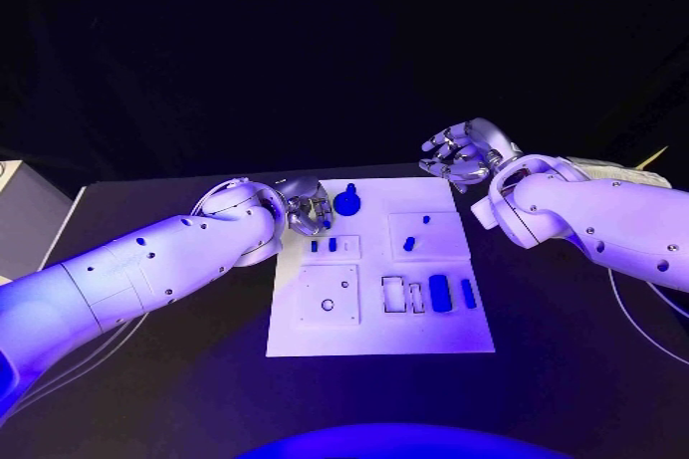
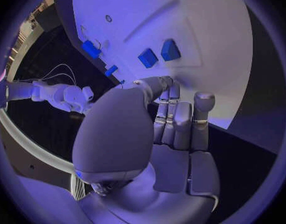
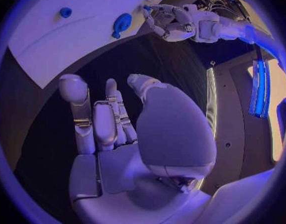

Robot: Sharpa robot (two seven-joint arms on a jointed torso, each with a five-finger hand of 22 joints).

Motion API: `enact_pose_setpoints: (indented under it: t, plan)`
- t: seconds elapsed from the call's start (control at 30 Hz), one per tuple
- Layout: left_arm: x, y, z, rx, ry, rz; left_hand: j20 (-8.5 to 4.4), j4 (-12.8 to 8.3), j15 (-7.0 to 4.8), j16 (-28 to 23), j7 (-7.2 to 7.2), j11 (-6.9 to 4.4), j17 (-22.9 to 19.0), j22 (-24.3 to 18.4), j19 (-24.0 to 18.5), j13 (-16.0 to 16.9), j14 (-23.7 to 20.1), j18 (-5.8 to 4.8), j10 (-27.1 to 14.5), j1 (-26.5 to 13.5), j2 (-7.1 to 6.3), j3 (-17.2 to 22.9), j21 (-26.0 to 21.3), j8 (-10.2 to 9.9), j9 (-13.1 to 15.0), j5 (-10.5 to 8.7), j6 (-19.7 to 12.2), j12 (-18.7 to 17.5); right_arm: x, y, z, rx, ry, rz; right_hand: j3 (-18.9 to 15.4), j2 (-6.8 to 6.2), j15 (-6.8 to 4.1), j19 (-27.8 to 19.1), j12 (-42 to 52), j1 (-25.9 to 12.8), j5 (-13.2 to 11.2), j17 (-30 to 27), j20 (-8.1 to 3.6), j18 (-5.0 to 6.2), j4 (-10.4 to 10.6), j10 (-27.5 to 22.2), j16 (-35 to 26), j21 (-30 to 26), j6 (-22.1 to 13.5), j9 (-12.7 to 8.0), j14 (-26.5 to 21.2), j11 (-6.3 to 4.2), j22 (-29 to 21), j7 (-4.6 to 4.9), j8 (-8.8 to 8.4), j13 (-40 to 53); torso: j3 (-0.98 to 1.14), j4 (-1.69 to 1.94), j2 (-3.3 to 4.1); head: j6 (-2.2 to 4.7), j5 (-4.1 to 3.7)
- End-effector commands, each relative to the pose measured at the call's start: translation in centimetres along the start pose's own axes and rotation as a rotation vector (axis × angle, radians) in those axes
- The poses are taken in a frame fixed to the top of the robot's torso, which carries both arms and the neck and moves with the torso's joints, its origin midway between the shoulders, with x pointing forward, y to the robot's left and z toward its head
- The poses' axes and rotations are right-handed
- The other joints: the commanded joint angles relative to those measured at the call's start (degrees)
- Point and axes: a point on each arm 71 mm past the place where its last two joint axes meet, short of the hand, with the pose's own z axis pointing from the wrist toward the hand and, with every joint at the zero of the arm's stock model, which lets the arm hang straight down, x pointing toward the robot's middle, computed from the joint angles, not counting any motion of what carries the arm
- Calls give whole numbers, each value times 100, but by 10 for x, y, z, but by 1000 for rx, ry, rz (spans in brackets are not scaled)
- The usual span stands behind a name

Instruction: Assemble the parts on the task board

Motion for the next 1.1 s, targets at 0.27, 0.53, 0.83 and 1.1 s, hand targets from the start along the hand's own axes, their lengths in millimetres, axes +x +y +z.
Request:
enact_pose_setpoints:
  t: [0.27, 0.53, 0.83, 1.1]
  plan:
    - [7, 0, 1, -4, 29, 17, -16, -75, -31, 12, -4, -7, -48, -61, -94, 66, -60, -66, -34, -67, 2, -55, -37, -97, -9, 3, -56, 79, 1, 1, 0, -12, 12, -9, 18, -27, 6, 16, -85, -78, 19, -12, -8, 55, -36, -8, -41, -67, 25, -12, 8, -16, -43, 18, 32, -64, 1, -4, -5, -9, -11]
    - [6, -1, 0, -2, 8, 15, -24, -131, -40, 28, -6, -22, -67, -64, -103, 199, -82, -65, -97, -78, 24, -91, -40, -164, 1, 4, -84, 280, 2, 0, 0, -10, 15, -10, 12, -33, 15, 13, -131, -98, 17, -21, -3, 55, -42, -35, -52, -90, 13, -16, 2, -3, -57, 29, 26, -102, -4, 0, -3, -3, -20]
    - [5, -1, 0, -1, -4, 12, -38, -172, -56, 49, -8, -41, -66, -68, -108, 350, -83, -65, -197, -98, 35, -103, -42, -236, 13, 7, -122, 531, 2, -1, 0, -7, 15, -11, 4, -35, 31, 5, -195, -118, 17, -35, 7, 57, -54, -85, -68, -131, -1, -22, -10, 17, -83, 44, 19, -155, -9, 2, -3, 2, -17]
    - [5, 1, -1, -14, 1, 14, -50, -203, -70, 84, 10, -59, -66, -43, -87, 528, -74, -71, -346, -129, 25, -56, -29, -435, -13, 12, -350, 858, 2, -2, -1, -5, 26, -18, 0, -30, 67, 82, -409, -146, 10, 124, 34, 35, -102, -240, 69, -12, -30, -36, 60, 69, 19, 82, 7, -347, -7, -2, -5, 12, -8]
